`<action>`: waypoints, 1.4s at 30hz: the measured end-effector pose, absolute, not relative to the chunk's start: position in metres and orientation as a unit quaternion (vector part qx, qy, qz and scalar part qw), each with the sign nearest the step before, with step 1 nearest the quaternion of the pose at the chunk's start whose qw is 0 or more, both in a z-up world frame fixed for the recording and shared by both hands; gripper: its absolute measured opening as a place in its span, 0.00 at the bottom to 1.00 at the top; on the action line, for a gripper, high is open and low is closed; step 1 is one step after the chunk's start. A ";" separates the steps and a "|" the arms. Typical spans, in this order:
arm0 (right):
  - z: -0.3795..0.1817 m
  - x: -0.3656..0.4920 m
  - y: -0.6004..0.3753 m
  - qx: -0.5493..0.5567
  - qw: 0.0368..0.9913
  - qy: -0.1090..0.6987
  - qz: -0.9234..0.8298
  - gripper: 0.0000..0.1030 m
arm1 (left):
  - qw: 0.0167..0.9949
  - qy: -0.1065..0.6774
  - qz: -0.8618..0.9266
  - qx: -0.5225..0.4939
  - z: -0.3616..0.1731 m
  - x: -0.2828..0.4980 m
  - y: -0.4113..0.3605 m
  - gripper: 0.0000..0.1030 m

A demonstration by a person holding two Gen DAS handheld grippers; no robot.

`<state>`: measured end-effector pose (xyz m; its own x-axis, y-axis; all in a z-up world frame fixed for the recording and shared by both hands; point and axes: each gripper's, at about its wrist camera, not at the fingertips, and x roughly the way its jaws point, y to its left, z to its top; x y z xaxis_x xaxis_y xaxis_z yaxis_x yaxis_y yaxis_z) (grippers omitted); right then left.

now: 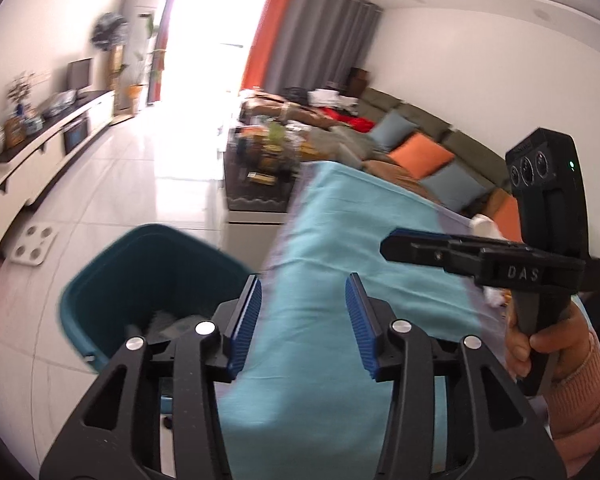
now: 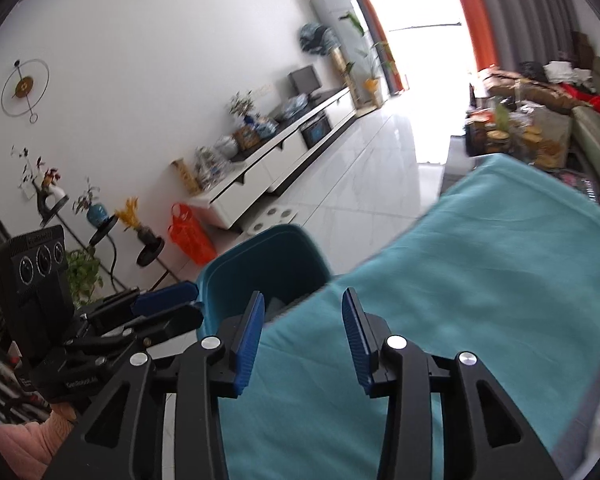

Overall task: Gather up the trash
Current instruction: 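Move both open tools back over the table trash, then grasp the white tissue with the left tool while the right tool grasps the blue-dotted paper cup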

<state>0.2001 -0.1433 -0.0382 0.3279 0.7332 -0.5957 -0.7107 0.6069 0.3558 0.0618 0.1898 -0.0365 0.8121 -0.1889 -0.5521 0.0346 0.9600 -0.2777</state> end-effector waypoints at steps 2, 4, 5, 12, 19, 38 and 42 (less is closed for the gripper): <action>-0.035 0.201 -0.166 0.022 0.826 0.367 0.427 0.37 | 0.941 0.303 -0.087 -0.120 -0.035 0.069 0.166 0.42; -0.031 0.200 -0.191 0.028 0.839 0.360 0.408 0.39 | 0.938 0.307 -0.110 -0.113 -0.036 0.076 0.143 0.42; -0.030 0.202 -0.200 0.032 0.843 0.358 0.401 0.39 | 0.937 0.309 -0.120 -0.112 -0.037 0.080 0.134 0.43; -0.028 0.213 -0.287 0.056 0.875 0.351 0.329 0.40 | 0.918 0.332 -0.193 -0.096 -0.046 0.107 0.057 0.43; -0.031 0.231 -0.364 0.086 0.898 0.349 0.254 0.43 | 0.895 0.364 -0.243 -0.084 -0.061 0.133 -0.008 0.45; -0.056 0.303 -0.453 0.105 0.903 0.383 0.162 0.50 | 0.870 0.411 -0.261 -0.074 -0.073 0.194 -0.077 0.45; -0.063 0.317 -0.460 0.112 0.895 0.401 0.160 0.54 | 0.867 0.421 -0.255 -0.074 -0.076 0.203 -0.079 0.49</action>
